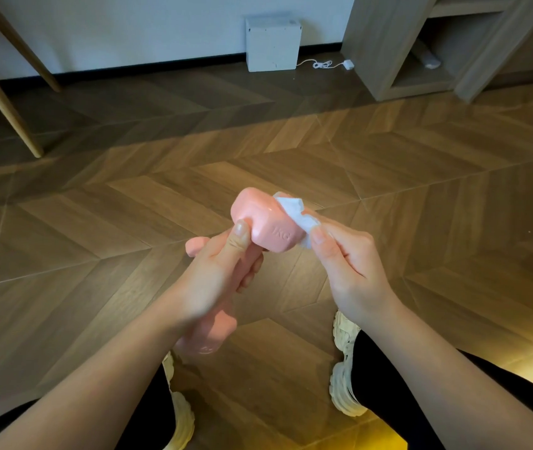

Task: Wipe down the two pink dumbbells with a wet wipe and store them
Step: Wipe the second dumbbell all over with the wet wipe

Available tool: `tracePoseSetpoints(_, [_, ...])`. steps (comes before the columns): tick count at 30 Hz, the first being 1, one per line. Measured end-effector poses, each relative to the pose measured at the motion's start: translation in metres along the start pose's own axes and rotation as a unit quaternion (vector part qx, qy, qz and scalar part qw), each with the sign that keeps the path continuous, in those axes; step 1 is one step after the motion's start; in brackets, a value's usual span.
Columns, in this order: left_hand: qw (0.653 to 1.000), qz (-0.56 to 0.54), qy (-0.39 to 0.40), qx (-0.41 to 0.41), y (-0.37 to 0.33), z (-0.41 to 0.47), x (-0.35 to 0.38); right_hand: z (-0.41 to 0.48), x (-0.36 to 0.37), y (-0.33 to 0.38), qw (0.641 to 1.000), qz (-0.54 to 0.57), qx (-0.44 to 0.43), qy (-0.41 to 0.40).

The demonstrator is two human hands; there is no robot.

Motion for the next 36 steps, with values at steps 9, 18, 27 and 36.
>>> tracePoseSetpoints(9, [0.996, -0.011, 0.087, 0.02, 0.007, -0.011, 0.008, 0.001, 0.003, -0.009, 0.998, 0.023, 0.063, -0.012])
tracePoseSetpoints(18, [0.997, 0.012, 0.078, -0.013, 0.003, -0.001, 0.01, 0.001, 0.009, 0.011, 0.999, 0.035, 0.009, 0.019])
tracePoseSetpoints(27, [0.997, -0.066, 0.022, -0.041, 0.005, 0.001, 0.001, -0.001, 0.001, 0.012, 0.999, -0.024, -0.033, -0.009])
tracePoseSetpoints(36, [0.993, 0.016, 0.107, 0.043, 0.007, -0.01, 0.011, -0.001, -0.001, -0.006, 0.998, 0.013, 0.052, -0.01])
Point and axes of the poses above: each hand's wrist, its own z-axis towards the middle knuckle, its own x-axis out of the palm, y = z × x, the point moved 4 cm from there along z, towards the middle knuckle, and after that the axes turned 1 degree about z, right-handed, at the moved point
